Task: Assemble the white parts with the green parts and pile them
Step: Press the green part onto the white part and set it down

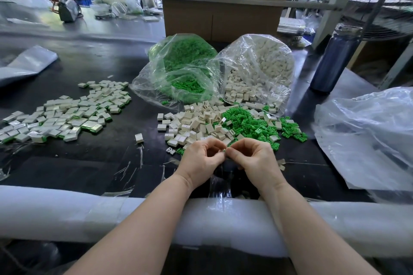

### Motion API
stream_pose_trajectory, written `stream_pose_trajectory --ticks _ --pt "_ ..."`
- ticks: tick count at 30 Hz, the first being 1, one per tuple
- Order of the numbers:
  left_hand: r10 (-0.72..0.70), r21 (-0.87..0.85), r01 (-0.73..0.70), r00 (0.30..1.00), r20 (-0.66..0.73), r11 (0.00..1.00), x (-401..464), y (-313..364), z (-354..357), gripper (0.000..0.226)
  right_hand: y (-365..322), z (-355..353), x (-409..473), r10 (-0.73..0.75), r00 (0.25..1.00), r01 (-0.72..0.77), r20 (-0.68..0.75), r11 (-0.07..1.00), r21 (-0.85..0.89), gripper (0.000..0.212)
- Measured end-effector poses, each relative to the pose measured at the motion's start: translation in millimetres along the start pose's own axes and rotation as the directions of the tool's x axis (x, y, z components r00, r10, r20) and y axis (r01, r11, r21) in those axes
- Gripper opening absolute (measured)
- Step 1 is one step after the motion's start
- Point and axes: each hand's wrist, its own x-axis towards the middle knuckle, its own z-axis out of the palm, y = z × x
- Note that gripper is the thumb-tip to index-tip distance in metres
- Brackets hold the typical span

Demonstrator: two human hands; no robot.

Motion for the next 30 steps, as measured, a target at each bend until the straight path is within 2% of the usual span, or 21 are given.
stream_pose_trajectory --ticks 4,6,11,18,26,30 --pt "-0.007 -0.099 0.008 1.0 0.011 0.995 -1.6 4.5 -1.7 0.017 0.1 0.0 1.4 0.008 1.0 -0.008 -0.016 1.0 -0.03 0.008" --pt "0.015 -0.112 -0.013 1.0 0.017 0.994 -2.5 6.6 -2.7 0.015 -1.6 0.8 1.2 0.033 0.999 -0.033 0.039 0.999 -0.014 0.006" --pt "0.056 -0.091 -0.051 0.997 0.052 0.995 -3.0 7.6 -3.6 0.01 -5.9 0.3 -0.5 0.047 0.984 -0.046 0.173 0.999 -0.012 0.018" --pt "0.061 -0.025 -0.058 0.991 0.117 0.998 -3.8 8.3 -3.4 0.018 -6.2 -2.2 -0.6 0.101 0.979 -0.118 0.18 0.989 0.087 0.013" --pt "0.076 0.08 -0.089 0.986 0.146 0.993 -4.1 6.7 -2.2 0.017 -4.8 -3.0 -0.9 0.188 0.968 -0.219 0.168 0.956 0.193 0.016" --pt "0.081 0.099 -0.098 0.984 0.161 0.99 -4.4 6.7 -1.7 0.016 -6.7 -4.6 -2.2 0.197 0.965 -0.228 0.171 0.955 0.188 0.014"
